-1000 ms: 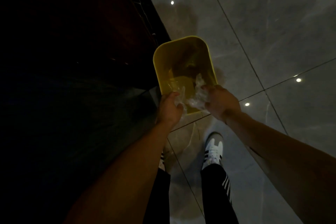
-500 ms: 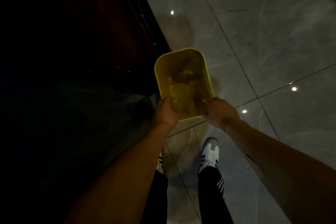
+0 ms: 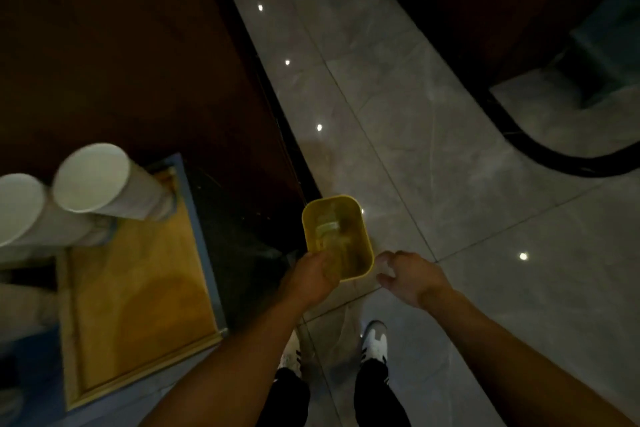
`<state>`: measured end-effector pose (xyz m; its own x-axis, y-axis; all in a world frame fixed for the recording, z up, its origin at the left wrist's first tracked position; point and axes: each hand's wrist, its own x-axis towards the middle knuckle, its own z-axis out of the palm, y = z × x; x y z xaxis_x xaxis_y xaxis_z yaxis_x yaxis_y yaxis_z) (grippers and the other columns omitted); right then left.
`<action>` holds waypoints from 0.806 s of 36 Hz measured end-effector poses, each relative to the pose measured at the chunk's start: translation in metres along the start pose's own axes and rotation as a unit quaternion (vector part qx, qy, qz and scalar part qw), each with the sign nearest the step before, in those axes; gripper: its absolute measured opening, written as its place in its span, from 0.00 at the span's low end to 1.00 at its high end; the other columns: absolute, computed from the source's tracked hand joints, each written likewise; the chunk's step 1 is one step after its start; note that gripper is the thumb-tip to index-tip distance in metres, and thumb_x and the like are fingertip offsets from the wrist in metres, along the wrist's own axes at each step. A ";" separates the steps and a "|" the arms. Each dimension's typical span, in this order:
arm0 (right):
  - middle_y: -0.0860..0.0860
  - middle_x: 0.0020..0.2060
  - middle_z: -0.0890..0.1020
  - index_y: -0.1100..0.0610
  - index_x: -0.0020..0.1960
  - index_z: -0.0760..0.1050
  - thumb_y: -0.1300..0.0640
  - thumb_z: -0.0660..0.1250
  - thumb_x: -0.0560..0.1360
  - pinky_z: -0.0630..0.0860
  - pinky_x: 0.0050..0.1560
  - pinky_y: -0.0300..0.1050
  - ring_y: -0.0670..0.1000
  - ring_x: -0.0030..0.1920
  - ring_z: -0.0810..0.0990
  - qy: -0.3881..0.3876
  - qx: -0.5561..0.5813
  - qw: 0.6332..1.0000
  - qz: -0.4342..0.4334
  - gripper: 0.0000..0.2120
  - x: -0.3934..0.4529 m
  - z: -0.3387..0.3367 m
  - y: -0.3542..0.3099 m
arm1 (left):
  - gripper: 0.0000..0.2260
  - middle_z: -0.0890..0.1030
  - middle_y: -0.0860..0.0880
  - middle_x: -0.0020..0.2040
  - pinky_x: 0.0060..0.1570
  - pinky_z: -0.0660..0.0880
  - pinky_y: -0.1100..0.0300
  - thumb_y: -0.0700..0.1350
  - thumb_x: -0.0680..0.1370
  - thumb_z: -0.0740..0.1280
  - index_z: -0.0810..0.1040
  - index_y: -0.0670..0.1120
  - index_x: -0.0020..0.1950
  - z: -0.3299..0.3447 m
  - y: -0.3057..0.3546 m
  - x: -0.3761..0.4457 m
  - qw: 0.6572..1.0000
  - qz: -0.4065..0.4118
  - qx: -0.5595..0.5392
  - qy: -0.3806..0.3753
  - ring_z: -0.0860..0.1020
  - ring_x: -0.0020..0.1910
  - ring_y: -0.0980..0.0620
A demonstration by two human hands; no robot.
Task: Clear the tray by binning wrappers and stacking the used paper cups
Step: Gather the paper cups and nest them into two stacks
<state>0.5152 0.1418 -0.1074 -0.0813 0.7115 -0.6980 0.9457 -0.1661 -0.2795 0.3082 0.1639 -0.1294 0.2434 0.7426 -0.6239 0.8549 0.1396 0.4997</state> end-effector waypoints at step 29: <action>0.42 0.56 0.78 0.45 0.61 0.77 0.49 0.66 0.77 0.74 0.54 0.43 0.44 0.56 0.76 0.227 0.126 0.938 -0.230 0.13 -0.196 -0.025 -0.055 | 0.13 0.78 0.62 0.58 0.57 0.70 0.73 0.47 0.78 0.69 0.76 0.66 0.54 -0.025 0.000 -0.255 0.915 0.077 -0.257 0.303 0.75 0.57 0.66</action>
<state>0.4867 0.0284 0.0609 -0.2654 0.9554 -0.1297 0.7340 0.1130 -0.6696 0.2347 -0.0093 0.0446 -0.0889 0.9844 -0.1520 0.4664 0.1760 0.8669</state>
